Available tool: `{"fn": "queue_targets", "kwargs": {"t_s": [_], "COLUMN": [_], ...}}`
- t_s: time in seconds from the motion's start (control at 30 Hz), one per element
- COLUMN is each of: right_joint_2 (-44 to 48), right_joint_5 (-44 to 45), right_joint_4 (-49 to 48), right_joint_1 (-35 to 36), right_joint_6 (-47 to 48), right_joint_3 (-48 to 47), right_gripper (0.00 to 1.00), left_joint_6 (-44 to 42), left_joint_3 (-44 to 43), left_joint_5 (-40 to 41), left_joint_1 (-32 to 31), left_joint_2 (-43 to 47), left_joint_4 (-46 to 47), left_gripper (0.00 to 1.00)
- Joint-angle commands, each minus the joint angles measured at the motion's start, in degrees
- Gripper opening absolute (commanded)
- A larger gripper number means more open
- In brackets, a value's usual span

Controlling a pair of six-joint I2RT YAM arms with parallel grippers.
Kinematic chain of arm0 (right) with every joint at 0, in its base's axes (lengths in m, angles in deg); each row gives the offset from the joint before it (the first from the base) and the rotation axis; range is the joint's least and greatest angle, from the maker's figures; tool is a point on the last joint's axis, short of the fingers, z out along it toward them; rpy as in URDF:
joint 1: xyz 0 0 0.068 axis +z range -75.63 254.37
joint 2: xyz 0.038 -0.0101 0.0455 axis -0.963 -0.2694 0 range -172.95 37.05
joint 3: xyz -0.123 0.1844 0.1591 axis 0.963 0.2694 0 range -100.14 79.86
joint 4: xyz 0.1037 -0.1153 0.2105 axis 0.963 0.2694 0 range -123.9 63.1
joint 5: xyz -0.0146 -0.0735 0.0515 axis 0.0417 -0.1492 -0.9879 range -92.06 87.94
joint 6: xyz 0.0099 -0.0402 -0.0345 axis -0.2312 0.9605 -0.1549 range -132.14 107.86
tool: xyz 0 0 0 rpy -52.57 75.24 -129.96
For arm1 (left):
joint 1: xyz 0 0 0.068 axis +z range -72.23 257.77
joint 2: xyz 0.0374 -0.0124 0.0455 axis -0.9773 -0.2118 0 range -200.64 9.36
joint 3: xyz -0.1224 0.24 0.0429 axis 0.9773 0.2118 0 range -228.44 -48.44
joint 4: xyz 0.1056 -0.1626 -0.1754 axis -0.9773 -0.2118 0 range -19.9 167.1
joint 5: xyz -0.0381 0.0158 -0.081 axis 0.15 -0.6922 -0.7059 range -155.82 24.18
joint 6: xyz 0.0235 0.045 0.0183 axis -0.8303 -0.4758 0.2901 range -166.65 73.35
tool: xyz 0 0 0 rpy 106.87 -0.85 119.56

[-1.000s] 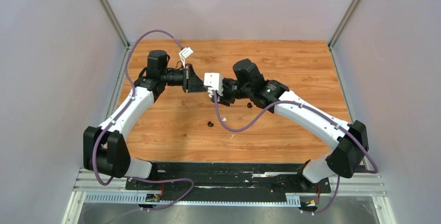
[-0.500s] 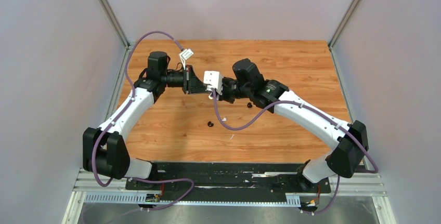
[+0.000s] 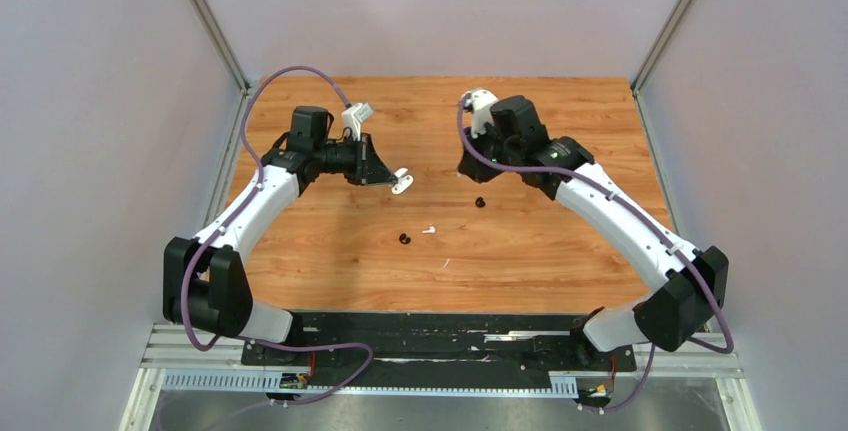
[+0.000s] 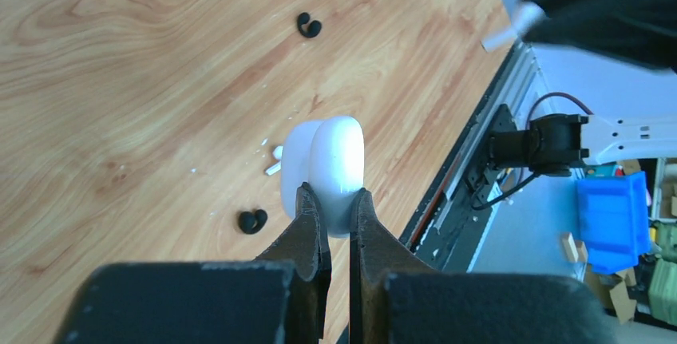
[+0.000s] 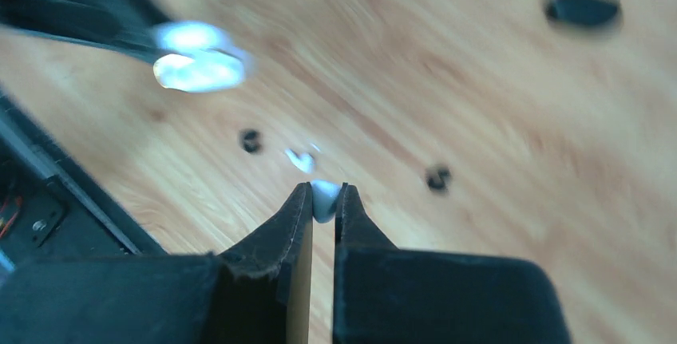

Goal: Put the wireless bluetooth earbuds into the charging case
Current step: Place the earbud at the center of the board.

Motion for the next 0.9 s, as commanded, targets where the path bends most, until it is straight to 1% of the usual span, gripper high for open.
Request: {"fn": "queue_targets", "kwargs": {"t_s": [0.0, 0.1, 0.17, 0.3, 0.5, 0.77, 0.87], "right_joint_2": [-2.1, -4.7, -6.3, -10.0, -15.9, -22.2, -23.1], "right_joint_5": [7.2, 12.4, 14.6, 16.7, 15.5, 13.7, 12.0], "right_joint_4": [16.4, 19.1, 20.1, 20.8, 21.6, 21.7, 21.8], "right_joint_1": [-10.7, -16.6, -19.1, -20.8, -21.3, -21.4, -21.5], "right_joint_6": [-14.4, -16.6, -18.4, -21.3, -26.5, -30.7, -31.4], "right_joint_3": [5.7, 10.0, 11.8, 14.4, 14.7, 13.1, 11.7], "right_gripper": [0.00, 0.00, 0.00, 0.00, 0.01, 0.11, 0.29], "left_joint_6": [-3.0, -2.6, -2.8, -3.4, -3.6, -3.8, -4.1], "left_joint_3": [-3.0, -2.7, -2.5, -2.2, -2.0, -3.0, -3.6], "left_joint_5": [3.2, 3.4, 3.6, 3.6, 3.7, 3.6, 3.7], "left_joint_1": [0.0, 0.1, 0.1, 0.5, 1.3, 2.0, 2.1], "left_joint_2": [0.4, 0.9, 1.3, 2.0, 2.3, 1.5, 1.1], "left_joint_4": [-1.4, -1.1, -1.2, -2.3, -3.1, -4.0, -4.5], "left_gripper": [0.00, 0.00, 0.00, 0.00, 0.00, 0.00, 0.00]}}
